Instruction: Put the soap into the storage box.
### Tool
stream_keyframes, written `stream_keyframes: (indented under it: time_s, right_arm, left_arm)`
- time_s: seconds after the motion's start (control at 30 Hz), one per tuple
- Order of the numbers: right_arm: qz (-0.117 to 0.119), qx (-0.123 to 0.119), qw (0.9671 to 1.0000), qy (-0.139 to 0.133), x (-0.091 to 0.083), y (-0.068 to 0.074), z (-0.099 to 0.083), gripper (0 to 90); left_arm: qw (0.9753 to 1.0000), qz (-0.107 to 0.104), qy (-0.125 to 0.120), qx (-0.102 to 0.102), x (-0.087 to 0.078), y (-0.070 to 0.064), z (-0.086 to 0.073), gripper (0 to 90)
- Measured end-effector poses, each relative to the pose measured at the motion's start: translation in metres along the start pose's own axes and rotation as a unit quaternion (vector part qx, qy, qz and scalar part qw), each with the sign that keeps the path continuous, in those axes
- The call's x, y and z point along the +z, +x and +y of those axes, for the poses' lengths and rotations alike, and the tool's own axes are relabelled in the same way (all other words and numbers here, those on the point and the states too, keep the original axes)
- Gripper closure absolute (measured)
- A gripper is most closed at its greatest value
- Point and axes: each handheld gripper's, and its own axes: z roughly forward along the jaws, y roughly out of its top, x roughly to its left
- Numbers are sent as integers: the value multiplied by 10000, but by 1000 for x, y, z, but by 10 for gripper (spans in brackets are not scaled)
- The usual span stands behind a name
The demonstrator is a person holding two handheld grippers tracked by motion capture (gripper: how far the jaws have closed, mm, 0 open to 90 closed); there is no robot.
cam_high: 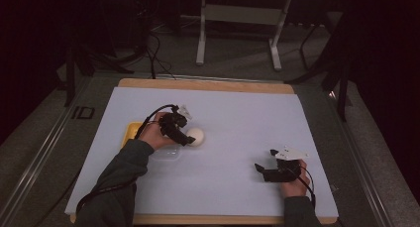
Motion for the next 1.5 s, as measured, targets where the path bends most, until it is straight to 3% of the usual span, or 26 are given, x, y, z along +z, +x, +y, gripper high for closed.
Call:
stream_keyframes:
  time_s: [0.27, 0.77, 1.2, 1.5]
  right_arm:
    - [-4, 7, 10000, -7, 0, 0, 0, 150]
    - [0, -16, 10000, 7, 0, 0, 0, 150]
    - [5, -14, 10000, 5, 0, 0, 0, 150]
    - [9, -16, 10000, 9, 0, 0, 0, 150]
  left_arm:
    - [9999, -49, 55, -96, 4, 4, 0, 247]
    - [9996, -235, 157, -74, 16, 3, 6, 161]
    - [9986, -283, 448, -28, 30, 3, 14, 155]
    - [9960, -322, 834, -20, 43, 5, 18, 160]
